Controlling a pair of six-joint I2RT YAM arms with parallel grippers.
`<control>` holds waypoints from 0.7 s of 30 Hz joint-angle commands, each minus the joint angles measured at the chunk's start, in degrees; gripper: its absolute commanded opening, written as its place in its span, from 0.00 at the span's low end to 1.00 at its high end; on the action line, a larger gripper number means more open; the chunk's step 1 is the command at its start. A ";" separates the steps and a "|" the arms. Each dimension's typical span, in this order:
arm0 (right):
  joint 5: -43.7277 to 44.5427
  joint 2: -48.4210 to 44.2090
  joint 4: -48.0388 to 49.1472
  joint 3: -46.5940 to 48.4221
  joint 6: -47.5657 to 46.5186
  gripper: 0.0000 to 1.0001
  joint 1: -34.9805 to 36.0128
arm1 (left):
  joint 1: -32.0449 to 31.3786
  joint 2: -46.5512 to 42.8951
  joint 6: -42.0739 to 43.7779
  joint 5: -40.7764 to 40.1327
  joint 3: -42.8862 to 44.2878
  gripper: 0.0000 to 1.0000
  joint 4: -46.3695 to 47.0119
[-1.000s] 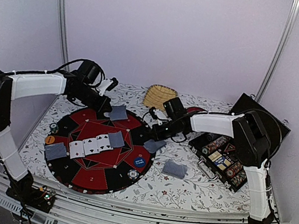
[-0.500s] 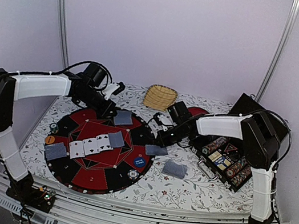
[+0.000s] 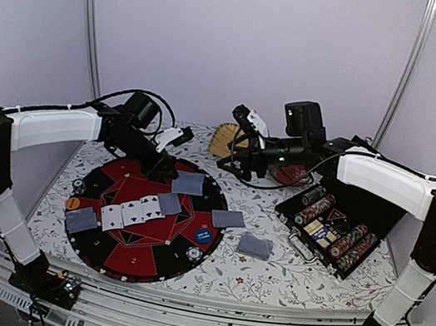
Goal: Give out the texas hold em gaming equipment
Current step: Pass from the left arm to the right
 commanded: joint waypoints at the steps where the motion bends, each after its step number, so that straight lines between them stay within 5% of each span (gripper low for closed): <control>1: -9.83 0.24 0.14 0.42 -10.22 0.79 0.14 | -3.00 -5.45 5.33 8.08 0.84 0.00 -1.54; 9: -11.92 6.68 -5.94 8.12 -12.34 0.69 2.59 | -4.82 -8.16 7.22 10.74 1.16 0.00 -2.16; 18: -12.09 9.41 -9.50 10.04 -11.63 0.28 3.12 | -5.12 -9.19 7.29 10.81 1.16 0.00 -2.11; 21: -11.73 9.40 -9.89 9.86 -11.20 0.06 3.15 | -5.14 -9.20 7.32 10.69 1.08 0.00 -1.90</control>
